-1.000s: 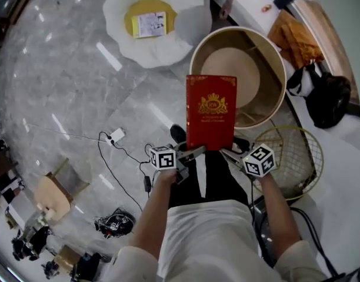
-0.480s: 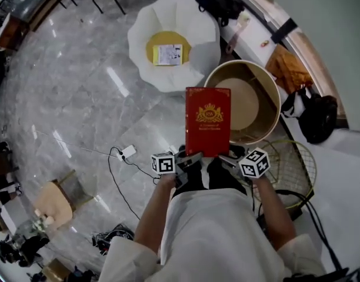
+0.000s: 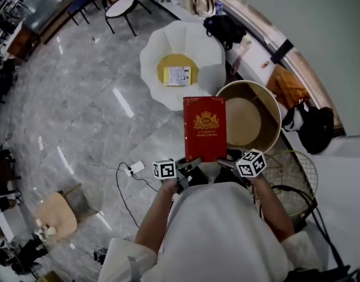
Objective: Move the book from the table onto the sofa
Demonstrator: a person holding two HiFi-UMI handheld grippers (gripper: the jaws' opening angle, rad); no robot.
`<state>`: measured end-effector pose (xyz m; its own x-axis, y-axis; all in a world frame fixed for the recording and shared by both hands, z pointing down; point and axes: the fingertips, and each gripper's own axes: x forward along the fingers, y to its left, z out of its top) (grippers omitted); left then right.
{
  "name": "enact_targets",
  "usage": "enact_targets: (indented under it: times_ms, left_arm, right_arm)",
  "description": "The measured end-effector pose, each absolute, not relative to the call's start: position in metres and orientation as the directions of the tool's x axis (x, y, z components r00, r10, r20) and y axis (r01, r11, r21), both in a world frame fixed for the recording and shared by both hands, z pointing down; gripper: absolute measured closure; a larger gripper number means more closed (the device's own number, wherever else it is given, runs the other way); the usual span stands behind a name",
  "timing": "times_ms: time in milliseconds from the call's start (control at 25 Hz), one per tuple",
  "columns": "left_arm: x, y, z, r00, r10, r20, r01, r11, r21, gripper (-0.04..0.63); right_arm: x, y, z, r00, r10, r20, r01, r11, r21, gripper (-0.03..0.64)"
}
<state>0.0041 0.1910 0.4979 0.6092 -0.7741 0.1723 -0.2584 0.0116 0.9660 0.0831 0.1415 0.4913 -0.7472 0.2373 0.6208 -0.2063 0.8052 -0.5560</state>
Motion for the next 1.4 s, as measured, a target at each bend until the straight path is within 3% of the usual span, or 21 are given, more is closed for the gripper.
enact_targets:
  times_ms: [560,760,1400]
  left_arm:
    - [-0.022,0.175,0.484,0.592,-0.796,0.127,-0.251,-0.033,0.967,0.341]
    - [-0.055,0.132,0.481,0.56,-0.805,0.195,-0.276,0.041,0.96,0.342]
    - [-0.107,0.02,0.487,0.56,-0.804,0.203,-0.257,0.064,0.964,0.344]
  right_arm:
    - [0.055,0.128,0.482,-0.781,0.245,0.574,-0.159,0.811,-0.564,0.36]
    - [0.023,0.08,0.476,-0.758,0.309,0.574,-0.115,0.802,-0.585,0.36]
    - [-0.024,-0.026,0.488,-0.704,0.393,0.591,-0.05,0.803,-0.593,0.364]
